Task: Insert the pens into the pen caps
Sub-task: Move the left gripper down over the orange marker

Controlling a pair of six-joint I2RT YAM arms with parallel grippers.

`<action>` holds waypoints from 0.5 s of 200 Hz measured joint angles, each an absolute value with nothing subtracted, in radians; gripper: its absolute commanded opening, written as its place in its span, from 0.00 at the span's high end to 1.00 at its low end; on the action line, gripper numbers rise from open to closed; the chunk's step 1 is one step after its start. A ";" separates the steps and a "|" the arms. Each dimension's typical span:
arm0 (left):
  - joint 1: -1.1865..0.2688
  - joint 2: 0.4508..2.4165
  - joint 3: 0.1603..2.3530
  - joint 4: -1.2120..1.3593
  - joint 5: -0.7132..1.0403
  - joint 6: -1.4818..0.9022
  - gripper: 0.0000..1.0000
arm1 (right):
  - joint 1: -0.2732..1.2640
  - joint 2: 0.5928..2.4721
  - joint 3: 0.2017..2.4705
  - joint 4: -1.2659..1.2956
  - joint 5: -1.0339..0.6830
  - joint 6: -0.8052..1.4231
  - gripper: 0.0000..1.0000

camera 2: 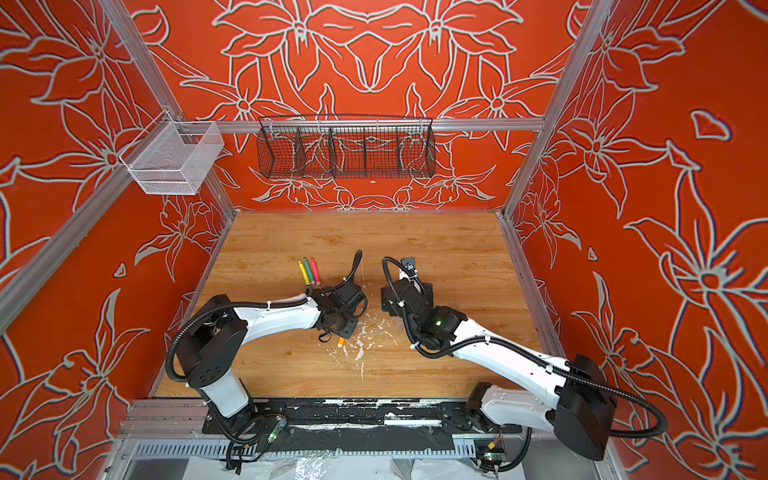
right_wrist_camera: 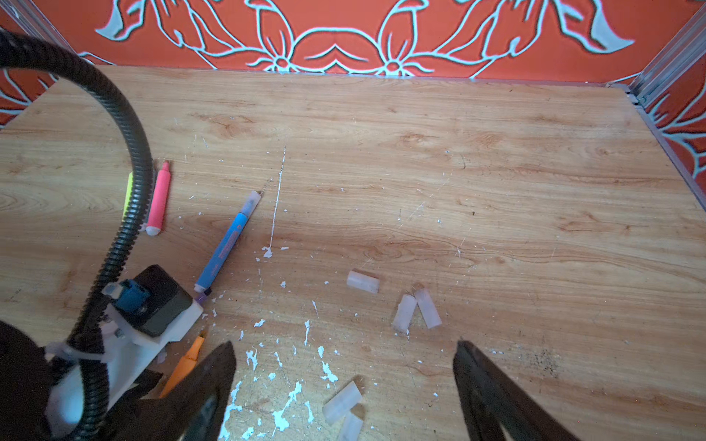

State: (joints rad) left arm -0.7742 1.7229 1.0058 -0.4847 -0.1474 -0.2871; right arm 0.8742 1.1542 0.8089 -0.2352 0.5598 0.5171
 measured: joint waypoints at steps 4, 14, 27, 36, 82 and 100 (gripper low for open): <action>-0.774 1.723 1.006 -0.485 -0.144 -0.287 0.66 | 0.874 1.154 0.809 -0.235 0.559 0.517 0.09; -0.774 1.723 1.006 -0.485 -0.134 -0.285 0.66 | 0.874 1.154 0.809 -0.236 0.560 0.517 0.09; -0.774 1.723 1.006 -0.486 -0.127 -0.285 0.67 | 0.874 1.154 0.809 -0.236 0.560 0.517 0.09; -0.774 1.723 1.006 -0.487 -0.121 -0.285 0.69 | 0.874 1.152 0.809 -0.236 0.561 0.517 0.09; -0.774 1.723 1.006 -0.496 -0.102 -0.289 0.73 | 0.874 1.122 0.809 -0.237 0.563 0.517 0.09; -0.774 1.723 1.006 -0.498 -0.102 -0.289 0.73 | 0.874 1.108 0.809 -0.236 0.566 0.517 0.08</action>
